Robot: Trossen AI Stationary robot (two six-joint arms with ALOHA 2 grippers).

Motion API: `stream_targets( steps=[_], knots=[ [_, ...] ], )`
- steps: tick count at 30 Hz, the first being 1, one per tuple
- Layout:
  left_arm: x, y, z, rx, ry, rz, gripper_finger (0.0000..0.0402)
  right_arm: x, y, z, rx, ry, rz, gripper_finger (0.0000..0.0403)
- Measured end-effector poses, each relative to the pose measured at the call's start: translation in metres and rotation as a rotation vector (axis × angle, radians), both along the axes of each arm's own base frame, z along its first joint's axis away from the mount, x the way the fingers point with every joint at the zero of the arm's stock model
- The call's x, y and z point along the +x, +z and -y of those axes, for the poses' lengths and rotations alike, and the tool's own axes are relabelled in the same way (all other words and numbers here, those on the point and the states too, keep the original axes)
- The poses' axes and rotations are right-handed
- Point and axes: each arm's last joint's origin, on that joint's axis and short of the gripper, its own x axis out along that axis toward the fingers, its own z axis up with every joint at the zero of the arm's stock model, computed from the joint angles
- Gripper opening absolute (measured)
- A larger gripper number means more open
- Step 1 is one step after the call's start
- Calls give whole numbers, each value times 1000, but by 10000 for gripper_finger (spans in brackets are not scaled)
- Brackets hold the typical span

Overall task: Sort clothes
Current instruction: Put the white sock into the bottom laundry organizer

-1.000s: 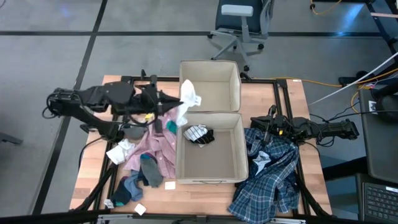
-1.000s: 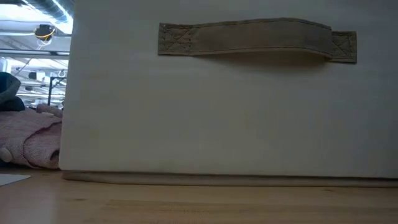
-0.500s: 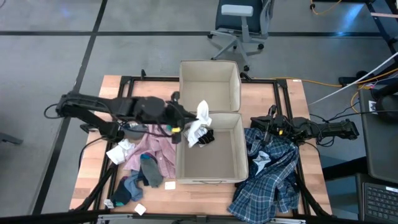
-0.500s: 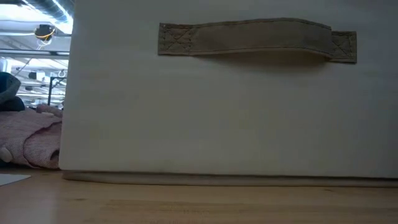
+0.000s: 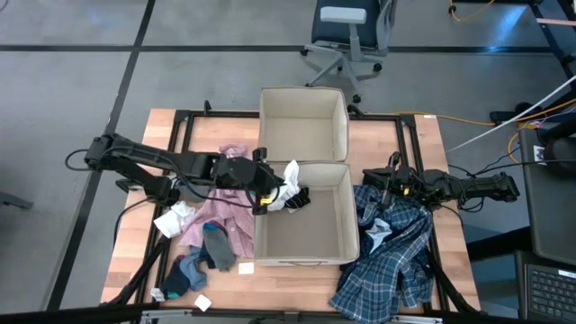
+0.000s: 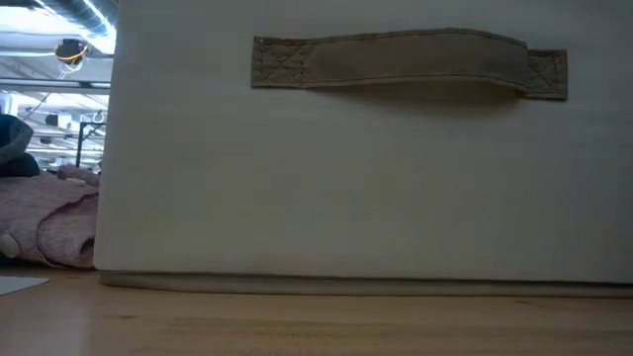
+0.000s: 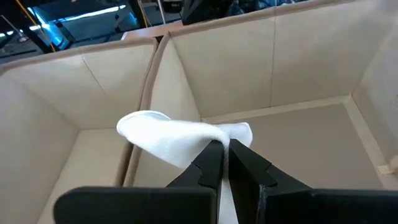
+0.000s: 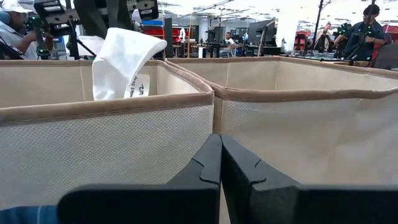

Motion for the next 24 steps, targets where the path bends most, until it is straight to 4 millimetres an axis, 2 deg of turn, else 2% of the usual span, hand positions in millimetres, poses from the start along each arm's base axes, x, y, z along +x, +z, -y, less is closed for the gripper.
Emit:
stream_targets(
  steps=[4,7,18,24],
  knots=[
    [1,-1,-2,-6,10,-1,16,0,0,0,0,0,0,7],
    [1,-1,-3,-2,22,2,31,0,0,0,0,-1,0,7],
    [-1,-1,-3,-14,40,-24,175,0,0,0,0,-2,-1,7],
    [-18,27,-2,-85,91,-108,201,0,0,0,-1,-2,-3,7]
  ],
)
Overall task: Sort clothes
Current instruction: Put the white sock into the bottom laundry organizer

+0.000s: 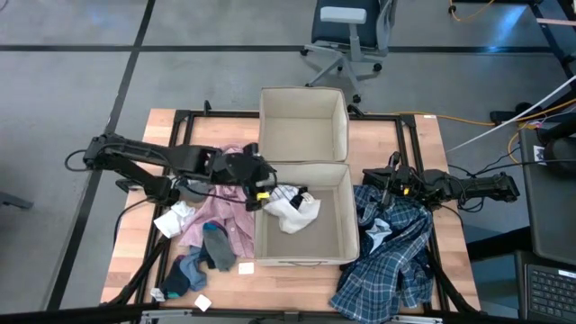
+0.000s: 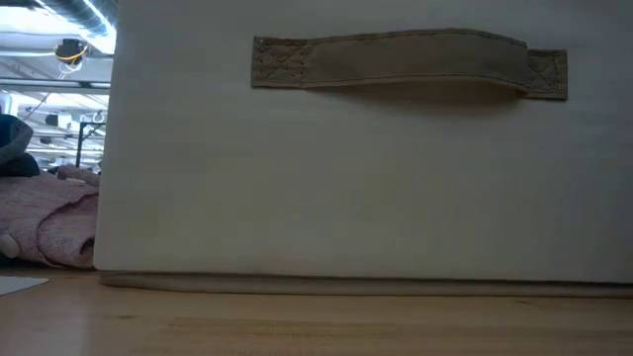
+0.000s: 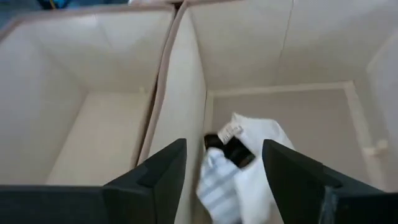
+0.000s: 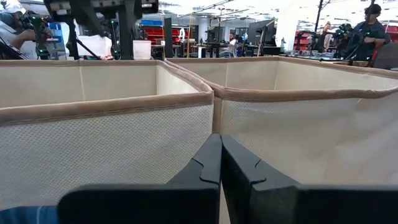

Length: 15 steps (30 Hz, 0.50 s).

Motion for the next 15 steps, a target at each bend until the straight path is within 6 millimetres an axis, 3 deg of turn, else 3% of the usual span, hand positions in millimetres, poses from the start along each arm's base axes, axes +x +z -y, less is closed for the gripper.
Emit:
stream_targets(
  steps=[7,15],
  knots=[
    [-38,30,7,-150,110,-113,199,0,0,0,-3,0,-1,7],
    [-84,27,12,-285,313,-306,200,0,0,0,-4,-1,-2,7]
  ],
)
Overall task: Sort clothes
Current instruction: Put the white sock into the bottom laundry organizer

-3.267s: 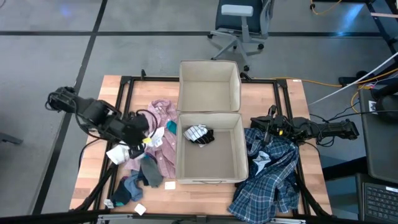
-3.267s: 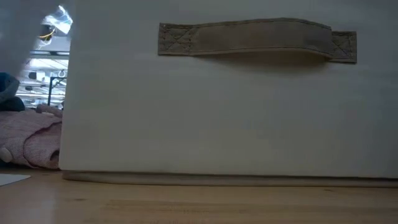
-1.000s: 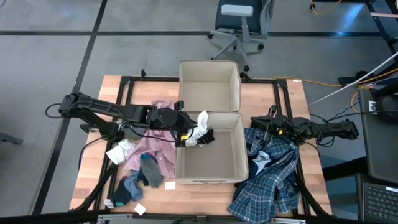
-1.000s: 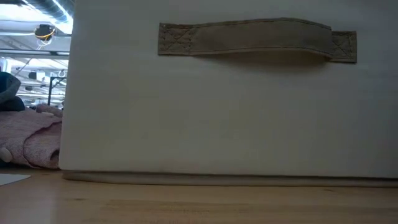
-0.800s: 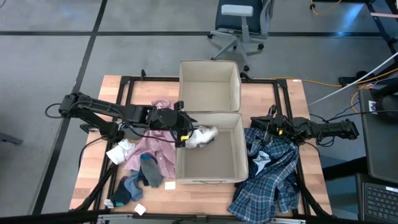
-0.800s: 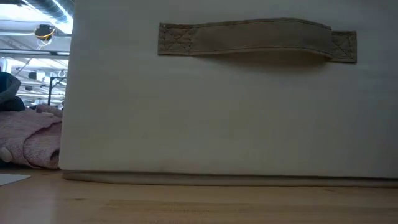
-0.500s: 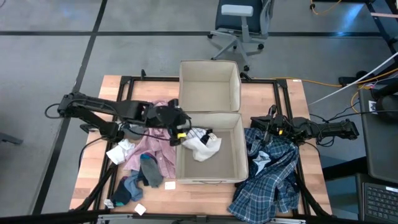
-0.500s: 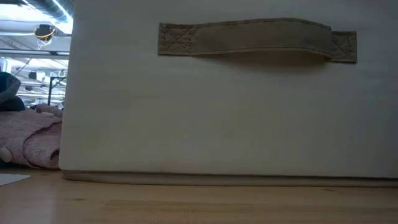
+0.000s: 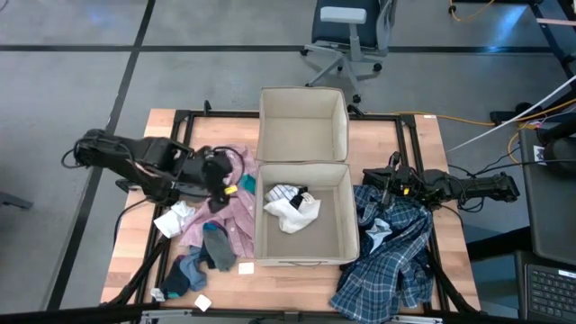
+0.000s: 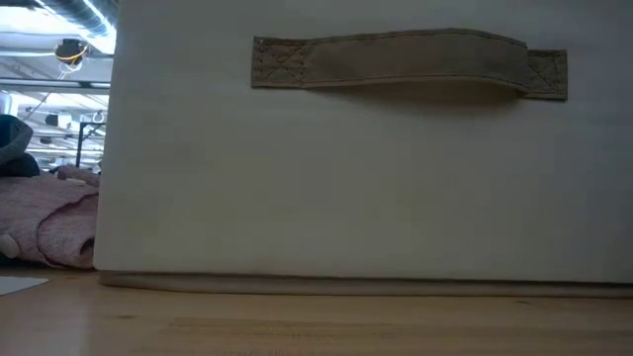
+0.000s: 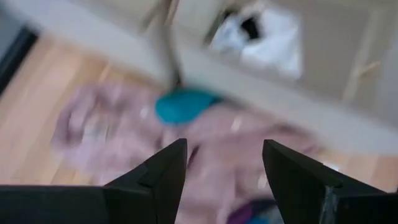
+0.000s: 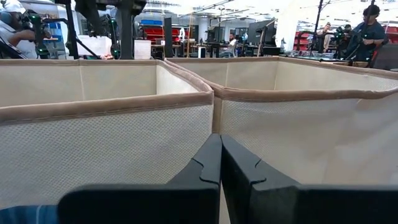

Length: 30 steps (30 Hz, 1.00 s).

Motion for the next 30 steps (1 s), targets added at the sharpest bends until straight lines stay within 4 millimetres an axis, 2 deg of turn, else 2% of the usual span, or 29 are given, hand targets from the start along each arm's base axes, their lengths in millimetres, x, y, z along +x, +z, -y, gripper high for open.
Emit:
stream_targets(
  steps=[6,12,23,30],
  knots=[
    [-25,-9,6,-16,143,-192,200,0,0,0,0,0,0,7],
    [-28,-18,15,-30,180,-211,200,0,0,0,4,1,1,7],
    [-37,-76,20,-115,248,-485,200,0,0,0,7,1,2,7],
    [-43,-102,19,-126,265,-580,200,0,0,0,7,1,3,7]
  ],
)
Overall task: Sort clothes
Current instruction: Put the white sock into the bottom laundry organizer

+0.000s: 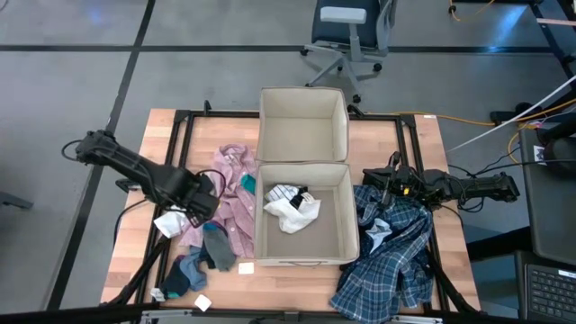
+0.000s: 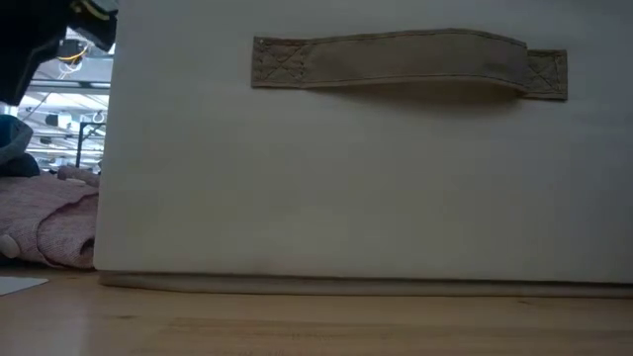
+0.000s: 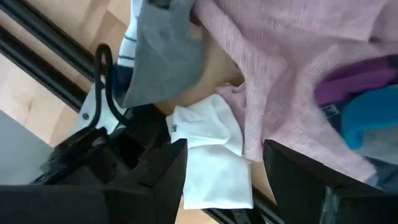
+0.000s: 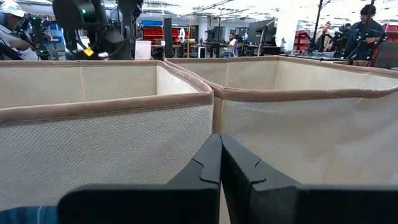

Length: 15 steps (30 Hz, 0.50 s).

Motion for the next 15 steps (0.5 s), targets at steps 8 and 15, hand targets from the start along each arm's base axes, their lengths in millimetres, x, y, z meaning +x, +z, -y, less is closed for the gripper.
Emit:
stream_targets(
  steps=[8,15],
  knots=[
    [0,-26,2,-81,-83,-26,200,0,0,0,5,3,2,7],
    [-8,-46,1,-113,-78,-111,200,0,0,0,7,3,3,7]
  ],
)
